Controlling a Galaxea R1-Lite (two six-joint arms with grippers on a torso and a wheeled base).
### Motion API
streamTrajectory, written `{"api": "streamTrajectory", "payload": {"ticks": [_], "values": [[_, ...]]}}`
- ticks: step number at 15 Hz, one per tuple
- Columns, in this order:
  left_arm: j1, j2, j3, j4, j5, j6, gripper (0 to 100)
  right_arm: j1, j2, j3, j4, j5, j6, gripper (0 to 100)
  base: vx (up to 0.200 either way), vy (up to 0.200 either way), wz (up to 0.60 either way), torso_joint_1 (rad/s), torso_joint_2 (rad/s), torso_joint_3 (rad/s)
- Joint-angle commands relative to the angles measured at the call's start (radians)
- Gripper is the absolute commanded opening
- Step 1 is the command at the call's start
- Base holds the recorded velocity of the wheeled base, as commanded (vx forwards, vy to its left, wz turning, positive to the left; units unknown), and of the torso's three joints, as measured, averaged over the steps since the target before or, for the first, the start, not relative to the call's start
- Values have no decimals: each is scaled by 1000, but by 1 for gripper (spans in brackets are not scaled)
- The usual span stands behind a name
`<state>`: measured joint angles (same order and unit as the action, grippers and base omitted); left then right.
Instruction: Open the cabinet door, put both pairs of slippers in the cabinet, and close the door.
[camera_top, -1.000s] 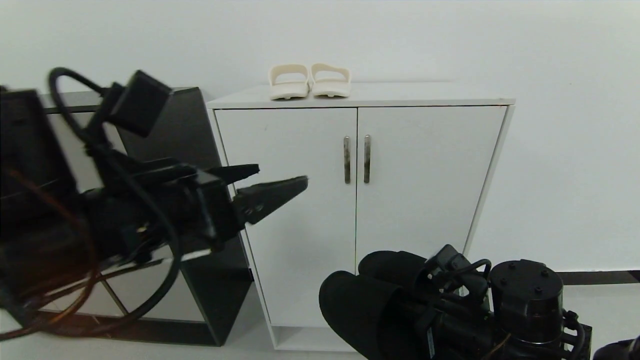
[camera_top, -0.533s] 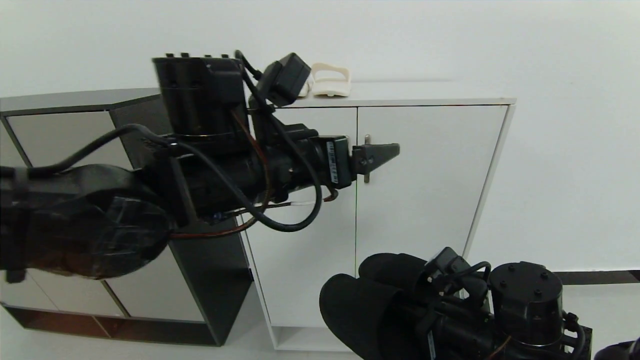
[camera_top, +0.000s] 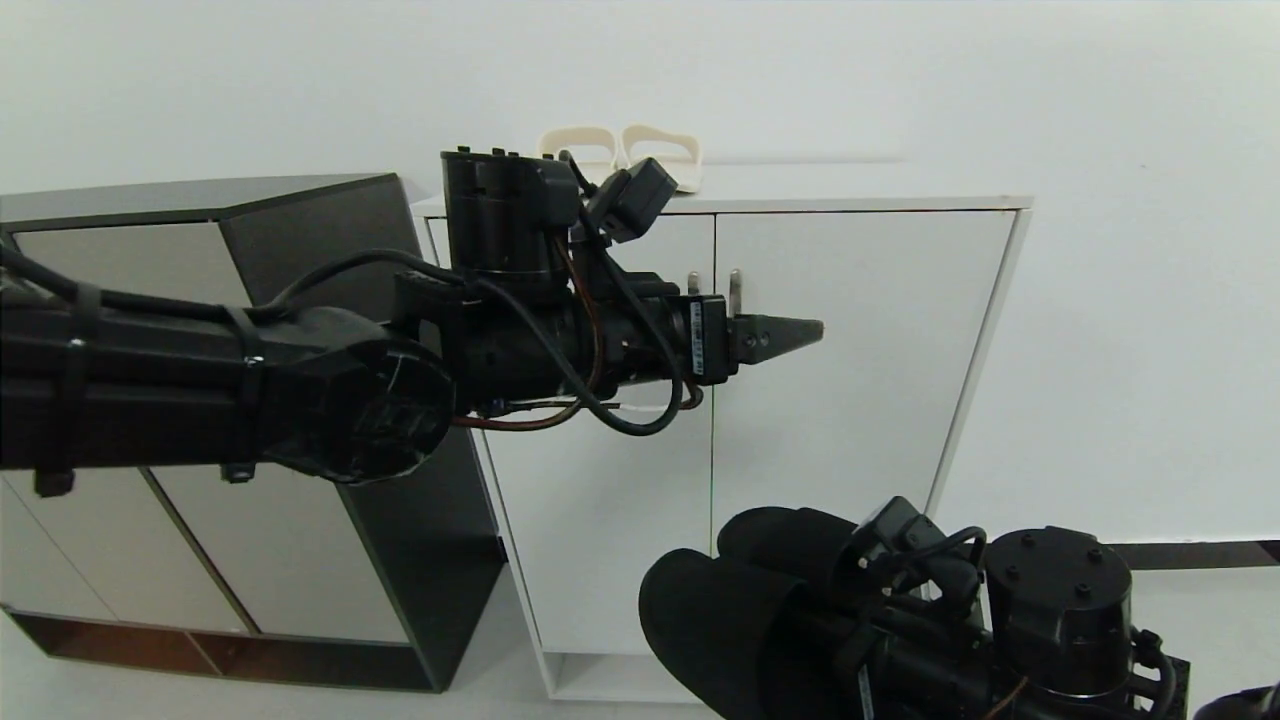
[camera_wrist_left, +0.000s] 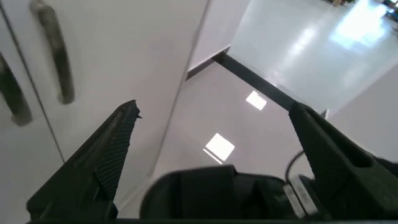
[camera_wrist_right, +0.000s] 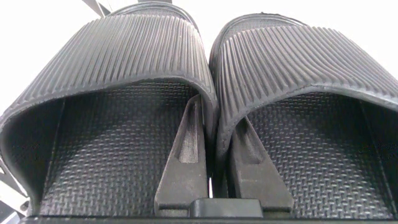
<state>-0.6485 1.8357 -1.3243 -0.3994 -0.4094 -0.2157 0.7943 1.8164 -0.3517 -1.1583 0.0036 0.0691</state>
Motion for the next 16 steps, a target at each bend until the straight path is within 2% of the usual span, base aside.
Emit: {"api": "streamTrajectory", "payload": {"ticks": [1,5,9,16], "values": [[18,46,-49,2,12,1,100,2,1,0,0,1,0,0,0,0,0,0,0,0],[40,117,-122,7,67,3,100,2,3,2,0,1,0,0,0,0,0,0,0,0],[84,181,-179,5,67,4,100,2,3,2,0,1,0,0,0,0,0,0,0,0],[82,270,-274,7,67,4,100,0,15,2,-1,1,1,0,0,0,0,0,0,0]]}}
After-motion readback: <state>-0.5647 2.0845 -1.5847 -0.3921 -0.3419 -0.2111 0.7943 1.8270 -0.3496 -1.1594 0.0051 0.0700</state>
